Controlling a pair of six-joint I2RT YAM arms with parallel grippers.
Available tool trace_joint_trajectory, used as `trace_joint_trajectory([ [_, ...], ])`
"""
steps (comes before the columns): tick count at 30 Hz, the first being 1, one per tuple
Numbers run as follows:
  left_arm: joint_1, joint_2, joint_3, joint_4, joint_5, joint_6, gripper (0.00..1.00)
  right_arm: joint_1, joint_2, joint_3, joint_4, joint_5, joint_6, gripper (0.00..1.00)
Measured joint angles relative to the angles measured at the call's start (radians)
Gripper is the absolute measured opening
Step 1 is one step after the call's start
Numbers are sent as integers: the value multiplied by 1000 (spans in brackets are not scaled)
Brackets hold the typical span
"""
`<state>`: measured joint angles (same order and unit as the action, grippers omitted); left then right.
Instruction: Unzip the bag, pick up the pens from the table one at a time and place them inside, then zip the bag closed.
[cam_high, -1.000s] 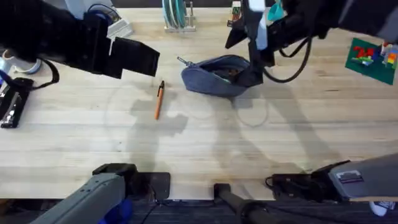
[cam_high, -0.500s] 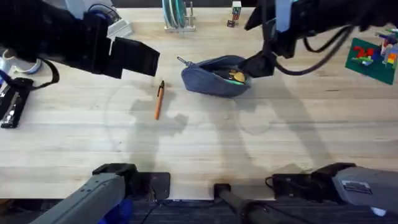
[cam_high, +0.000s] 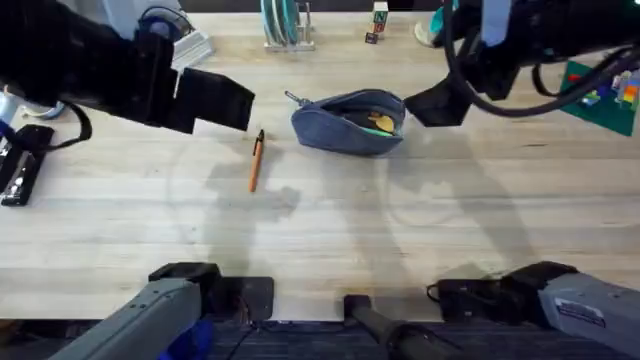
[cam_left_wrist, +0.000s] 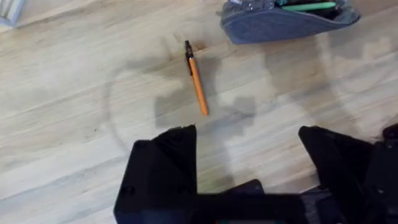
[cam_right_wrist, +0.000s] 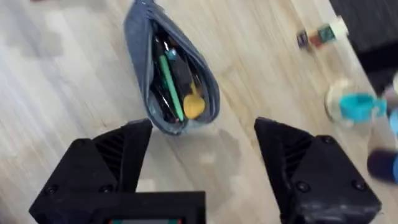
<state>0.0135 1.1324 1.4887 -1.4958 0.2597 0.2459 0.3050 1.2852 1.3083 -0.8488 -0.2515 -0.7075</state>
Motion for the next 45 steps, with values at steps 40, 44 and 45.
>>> trace_joint_trajectory([
  [40, -75, 0, -241, 158, -197, -248, 995, 0, -99, 0, -286, 95, 368, 996],
  [44, -79, 1, -352, 269, -201, -263, 995, 0, -99, 0, -286, 95, 368, 996],
  [45, -79, 2, -377, 293, -200, -266, 995, 0, -99, 0, -286, 95, 368, 996],
])
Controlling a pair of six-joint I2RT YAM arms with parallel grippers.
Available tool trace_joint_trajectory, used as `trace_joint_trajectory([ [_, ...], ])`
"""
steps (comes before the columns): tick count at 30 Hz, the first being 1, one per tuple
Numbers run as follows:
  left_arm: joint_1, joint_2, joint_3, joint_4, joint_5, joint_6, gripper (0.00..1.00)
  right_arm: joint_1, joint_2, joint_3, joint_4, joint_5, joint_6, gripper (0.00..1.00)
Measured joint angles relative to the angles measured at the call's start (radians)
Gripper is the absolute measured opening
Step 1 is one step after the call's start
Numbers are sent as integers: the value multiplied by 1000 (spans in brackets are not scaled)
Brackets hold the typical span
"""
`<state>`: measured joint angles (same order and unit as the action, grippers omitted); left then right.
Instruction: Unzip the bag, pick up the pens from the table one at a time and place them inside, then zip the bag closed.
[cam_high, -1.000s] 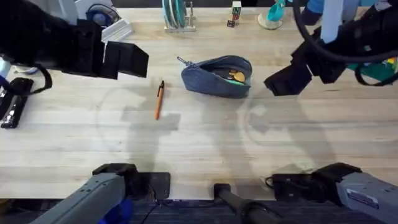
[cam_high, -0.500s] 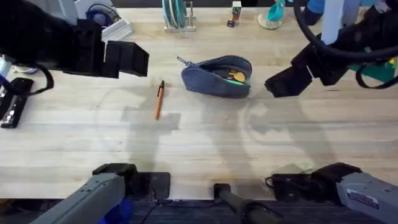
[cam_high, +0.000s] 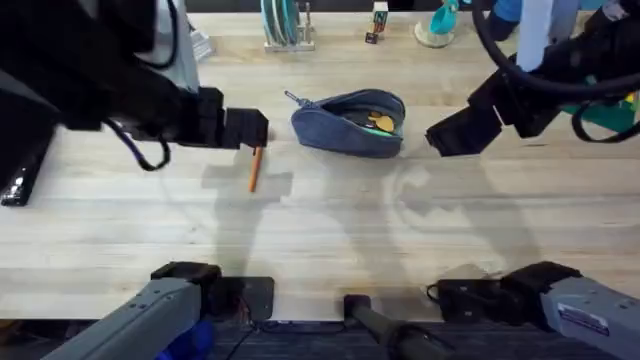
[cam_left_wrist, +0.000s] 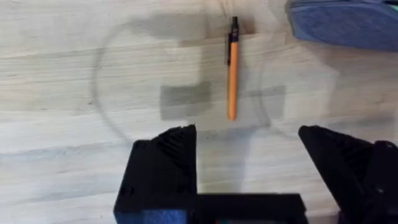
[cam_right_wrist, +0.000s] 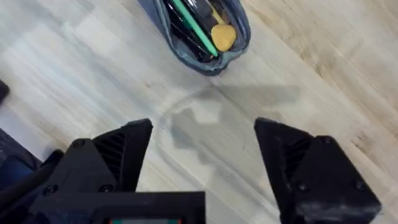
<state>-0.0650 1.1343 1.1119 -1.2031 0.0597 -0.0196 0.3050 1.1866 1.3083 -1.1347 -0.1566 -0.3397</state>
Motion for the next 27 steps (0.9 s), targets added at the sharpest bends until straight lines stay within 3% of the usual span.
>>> trace_joint_trajectory([
  [8, 0, 54, -63, 90, 3, -8, 995, 0, 0, 0, 0, 0, 0, 996],
  [18, -8, 249, -64, 141, 9, -31, 997, 0, 0, 0, 0, 0, 0, 996],
  [27, -63, 322, -68, 235, 11, -38, 984, 0, 0, 0, 0, 0, 0, 996],
])
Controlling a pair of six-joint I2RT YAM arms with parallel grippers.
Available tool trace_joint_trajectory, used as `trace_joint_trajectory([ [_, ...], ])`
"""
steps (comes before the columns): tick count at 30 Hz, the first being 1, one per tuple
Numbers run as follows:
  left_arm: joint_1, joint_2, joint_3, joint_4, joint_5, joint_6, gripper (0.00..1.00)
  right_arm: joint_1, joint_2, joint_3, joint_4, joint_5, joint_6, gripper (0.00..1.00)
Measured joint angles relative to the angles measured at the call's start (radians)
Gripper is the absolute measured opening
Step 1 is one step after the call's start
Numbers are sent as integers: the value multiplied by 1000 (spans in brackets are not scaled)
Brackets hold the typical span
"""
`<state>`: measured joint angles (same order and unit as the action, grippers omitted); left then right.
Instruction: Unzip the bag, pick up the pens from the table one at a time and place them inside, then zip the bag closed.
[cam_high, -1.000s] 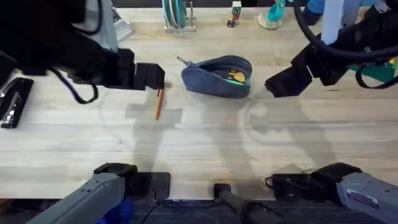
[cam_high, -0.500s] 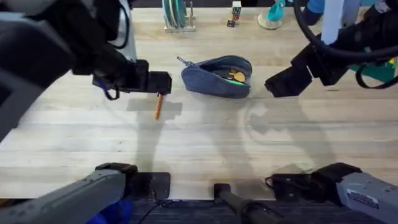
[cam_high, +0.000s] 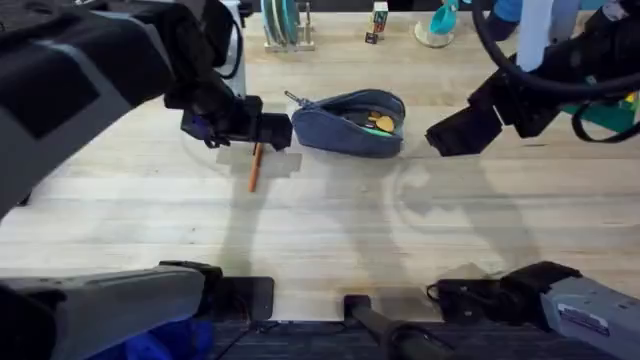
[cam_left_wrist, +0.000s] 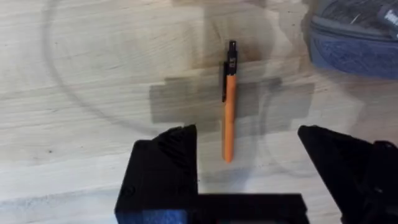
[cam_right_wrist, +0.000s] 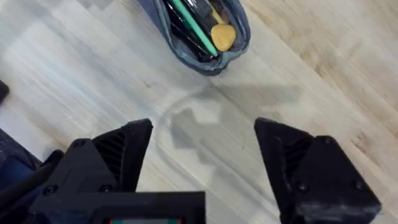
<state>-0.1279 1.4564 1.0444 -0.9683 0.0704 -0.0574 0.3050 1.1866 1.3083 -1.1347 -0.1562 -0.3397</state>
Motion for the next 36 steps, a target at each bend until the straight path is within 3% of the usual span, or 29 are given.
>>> trace_joint_trajectory([
  [14, -5, 20, -101, 71, 0, -3, 977, 0, 0, 0, 0, 0, 0, 996],
  [28, -5, 121, -106, 111, -15, -26, 941, 0, 0, 0, 0, 38, 0, 996],
  [33, -5, 122, -106, 112, -30, -29, 831, 0, 0, 0, 1, 45, 0, 996],
  [35, -4, 123, -106, 112, -37, -32, 715, 0, 0, 0, 1, 48, 0, 996],
  [36, -4, 123, -106, 113, -36, -32, 609, 0, 0, 0, 1, 48, 0, 997],
])
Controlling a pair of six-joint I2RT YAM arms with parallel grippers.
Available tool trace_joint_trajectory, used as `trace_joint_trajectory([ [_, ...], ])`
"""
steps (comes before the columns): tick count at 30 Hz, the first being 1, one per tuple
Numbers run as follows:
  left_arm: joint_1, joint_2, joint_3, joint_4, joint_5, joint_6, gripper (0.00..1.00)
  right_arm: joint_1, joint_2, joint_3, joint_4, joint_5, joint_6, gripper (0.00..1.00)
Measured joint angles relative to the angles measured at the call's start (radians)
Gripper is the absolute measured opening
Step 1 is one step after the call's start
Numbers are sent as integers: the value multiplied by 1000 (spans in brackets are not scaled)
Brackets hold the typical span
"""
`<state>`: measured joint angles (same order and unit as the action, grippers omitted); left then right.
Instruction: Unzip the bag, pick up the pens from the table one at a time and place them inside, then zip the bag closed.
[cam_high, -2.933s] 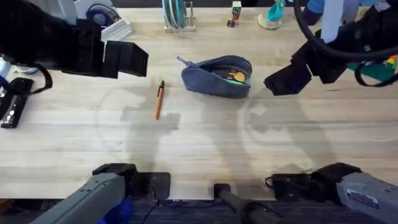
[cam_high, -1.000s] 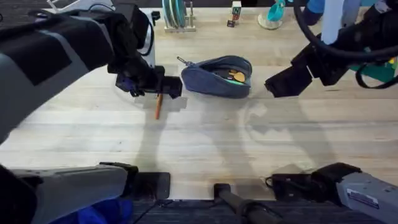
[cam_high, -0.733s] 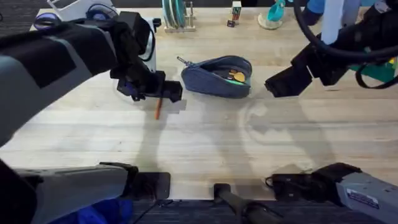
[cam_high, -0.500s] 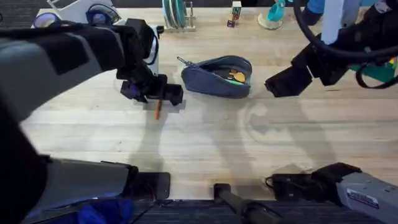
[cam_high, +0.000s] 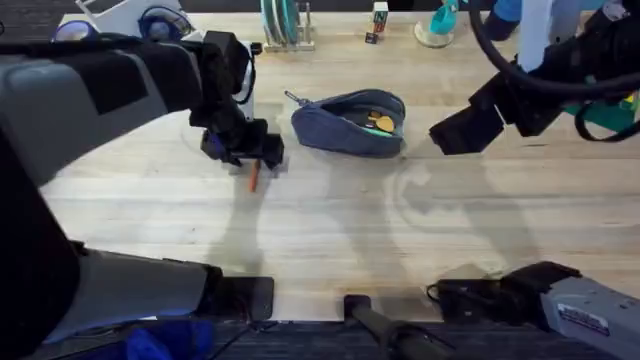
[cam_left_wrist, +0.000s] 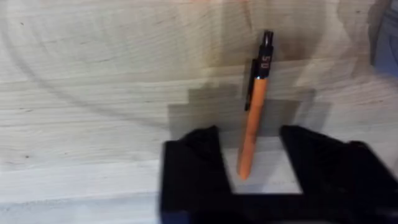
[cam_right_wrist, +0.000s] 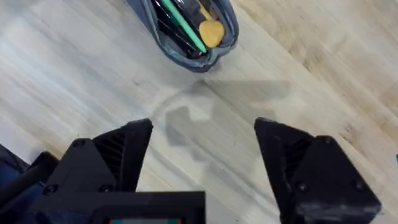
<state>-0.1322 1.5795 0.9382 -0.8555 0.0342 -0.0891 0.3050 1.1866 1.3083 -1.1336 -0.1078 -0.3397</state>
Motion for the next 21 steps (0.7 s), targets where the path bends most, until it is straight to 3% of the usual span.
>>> trace_joint_trajectory([
  [3, 0, 0, 0, 4, 21, -1, 196, 0, 0, 0, 0, 0, 0, 996],
  [5, -3, 0, 0, 7, 38, -1, 66, 0, 0, 0, 0, 0, 0, 996],
  [21, -3, 0, 1, 17, 41, -18, 46, 0, 0, 0, 0, 4, 0, 996],
])
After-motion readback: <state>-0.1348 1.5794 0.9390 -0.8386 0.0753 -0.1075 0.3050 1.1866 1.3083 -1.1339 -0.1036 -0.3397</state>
